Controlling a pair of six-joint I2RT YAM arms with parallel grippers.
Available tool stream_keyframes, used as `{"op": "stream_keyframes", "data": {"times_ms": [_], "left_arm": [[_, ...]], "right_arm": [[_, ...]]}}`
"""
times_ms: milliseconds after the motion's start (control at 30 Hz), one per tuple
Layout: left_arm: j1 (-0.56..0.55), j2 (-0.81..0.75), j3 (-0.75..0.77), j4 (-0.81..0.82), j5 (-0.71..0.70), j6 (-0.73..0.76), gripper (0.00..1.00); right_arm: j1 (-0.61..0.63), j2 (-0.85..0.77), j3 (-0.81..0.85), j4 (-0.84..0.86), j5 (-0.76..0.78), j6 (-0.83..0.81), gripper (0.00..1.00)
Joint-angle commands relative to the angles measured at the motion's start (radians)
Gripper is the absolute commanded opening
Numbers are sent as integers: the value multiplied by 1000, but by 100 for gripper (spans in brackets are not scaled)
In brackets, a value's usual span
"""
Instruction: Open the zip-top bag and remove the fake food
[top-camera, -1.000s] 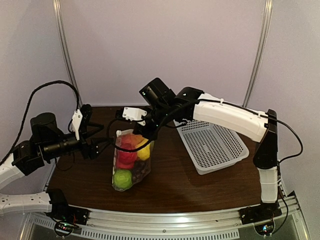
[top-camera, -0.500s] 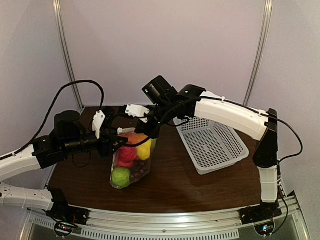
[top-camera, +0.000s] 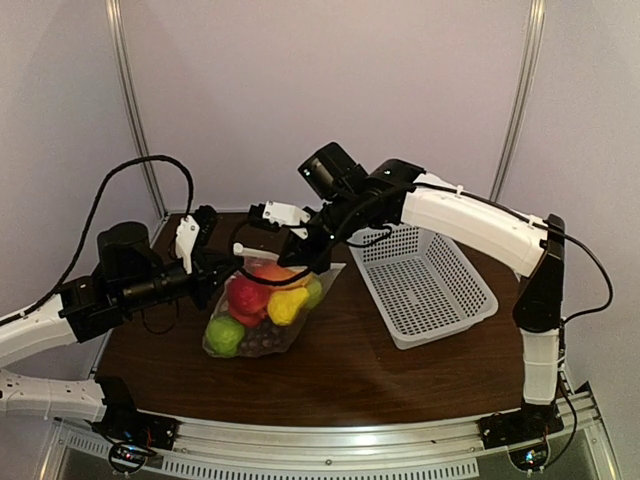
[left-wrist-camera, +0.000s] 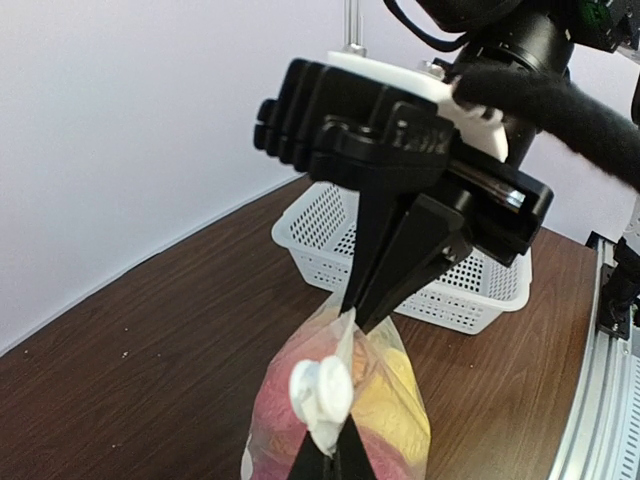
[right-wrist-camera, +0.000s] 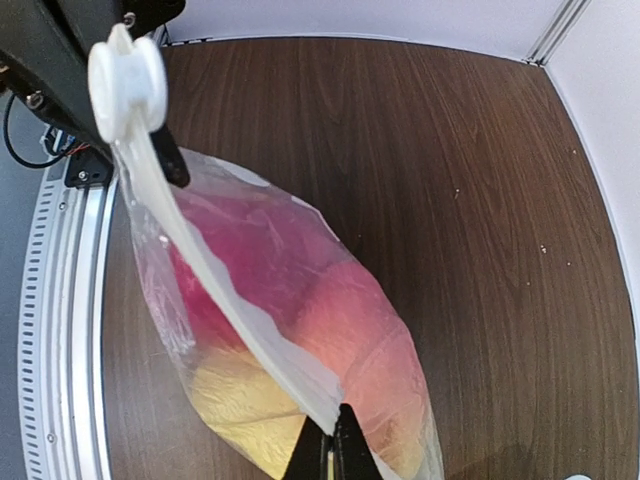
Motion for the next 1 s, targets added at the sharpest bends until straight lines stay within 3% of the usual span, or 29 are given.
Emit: {"op": "stream_keyframes", "data": {"times_ms": [0,167,267,533,867,967], "left_arm": [[5,9,-2,117,-8,35,0],[5,32,6,146,44,47,0],[5,43,12,149,68,50,0],[5,44,21,145,95,50,0],[5,41,23,141,92,58,0],[5,40,24,133,87,62,0]], "right_arm": [[-6,-52,45,-35,-155,-25,6],[-6,-46,82,-2,-240,3,39],[-6,-21,121,30,-269,35,46],[-6,52,201,76,-376,111,46],[-5,87,207,73,-404,109,46],[-6,91,200,72,-422,105,40]]}}
